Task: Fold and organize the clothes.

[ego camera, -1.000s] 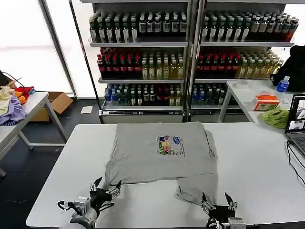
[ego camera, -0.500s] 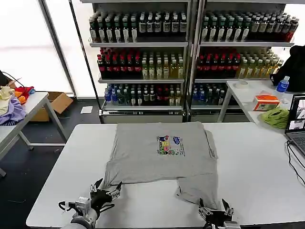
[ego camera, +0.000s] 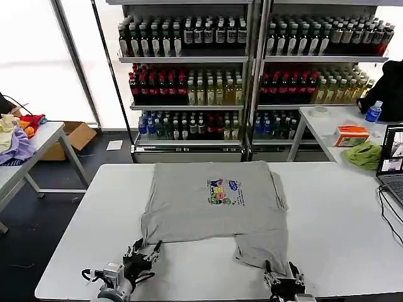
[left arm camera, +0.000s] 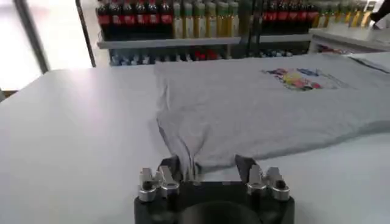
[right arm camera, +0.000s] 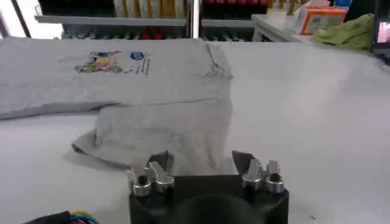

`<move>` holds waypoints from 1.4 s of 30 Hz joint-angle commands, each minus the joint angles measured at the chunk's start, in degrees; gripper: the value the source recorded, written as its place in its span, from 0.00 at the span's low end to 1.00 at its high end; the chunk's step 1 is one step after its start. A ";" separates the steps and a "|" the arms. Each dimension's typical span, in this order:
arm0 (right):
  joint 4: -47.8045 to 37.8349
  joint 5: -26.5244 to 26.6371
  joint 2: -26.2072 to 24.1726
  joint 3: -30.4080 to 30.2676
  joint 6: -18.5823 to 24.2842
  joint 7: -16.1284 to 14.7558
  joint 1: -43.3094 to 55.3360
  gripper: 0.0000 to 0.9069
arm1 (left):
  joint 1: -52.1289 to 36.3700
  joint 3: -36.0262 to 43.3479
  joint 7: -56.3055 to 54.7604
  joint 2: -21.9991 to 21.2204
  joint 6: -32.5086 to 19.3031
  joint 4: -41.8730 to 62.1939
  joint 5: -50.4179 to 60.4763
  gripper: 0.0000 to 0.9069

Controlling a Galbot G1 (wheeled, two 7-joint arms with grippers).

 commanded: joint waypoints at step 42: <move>-6.32 1.64 2.28 2.76 0.96 -1.62 28.71 0.00 | -19.05 3.15 -4.34 -2.38 -9.65 7.65 -5.10 0.00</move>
